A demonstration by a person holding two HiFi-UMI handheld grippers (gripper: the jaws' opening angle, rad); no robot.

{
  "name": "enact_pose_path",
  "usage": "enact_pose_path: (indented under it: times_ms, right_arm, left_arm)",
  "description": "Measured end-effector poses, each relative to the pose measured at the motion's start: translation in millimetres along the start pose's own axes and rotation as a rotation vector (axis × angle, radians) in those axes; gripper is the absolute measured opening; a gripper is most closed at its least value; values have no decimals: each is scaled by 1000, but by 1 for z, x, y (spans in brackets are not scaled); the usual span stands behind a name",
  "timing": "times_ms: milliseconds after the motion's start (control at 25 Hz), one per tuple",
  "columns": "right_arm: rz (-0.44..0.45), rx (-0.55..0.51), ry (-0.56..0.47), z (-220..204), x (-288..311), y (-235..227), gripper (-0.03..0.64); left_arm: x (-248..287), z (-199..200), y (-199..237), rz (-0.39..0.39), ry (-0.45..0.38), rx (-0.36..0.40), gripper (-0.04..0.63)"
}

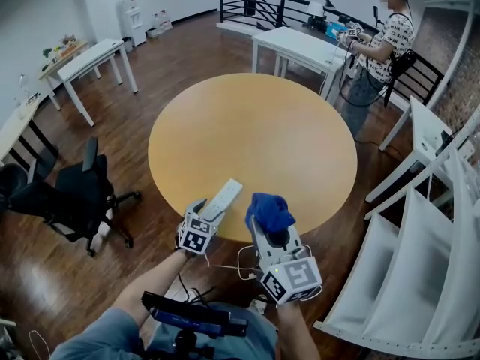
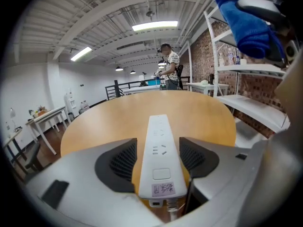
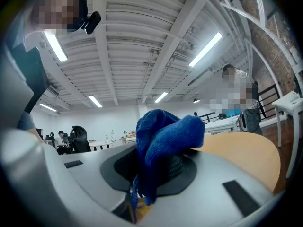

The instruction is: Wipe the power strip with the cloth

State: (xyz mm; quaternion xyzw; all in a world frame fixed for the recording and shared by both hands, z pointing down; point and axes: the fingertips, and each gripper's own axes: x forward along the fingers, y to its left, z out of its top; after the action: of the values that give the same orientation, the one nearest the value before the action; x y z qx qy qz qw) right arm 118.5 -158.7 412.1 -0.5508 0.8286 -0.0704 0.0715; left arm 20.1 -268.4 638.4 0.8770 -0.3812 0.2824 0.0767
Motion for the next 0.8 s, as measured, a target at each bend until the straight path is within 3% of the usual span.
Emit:
enact_pose_path:
  times_ms: [120,200,480,800]
  right_arm:
    - [5,-12,2,3,0,0,78]
    - [6,-14,-2,4,-1,1,78]
    - [20,-17,-42,18,1,4,77]
    - [58,-29,-71,32,11,14,77]
  left_arm:
    - [-22,32,0,6,-115,-15,256]
    - [-41,56,-1,-4,-202,-18,152]
    - [-109,127,-14,-49,-437,-40,66]
    - [-164,177,-30,-75,-592,-26,25]
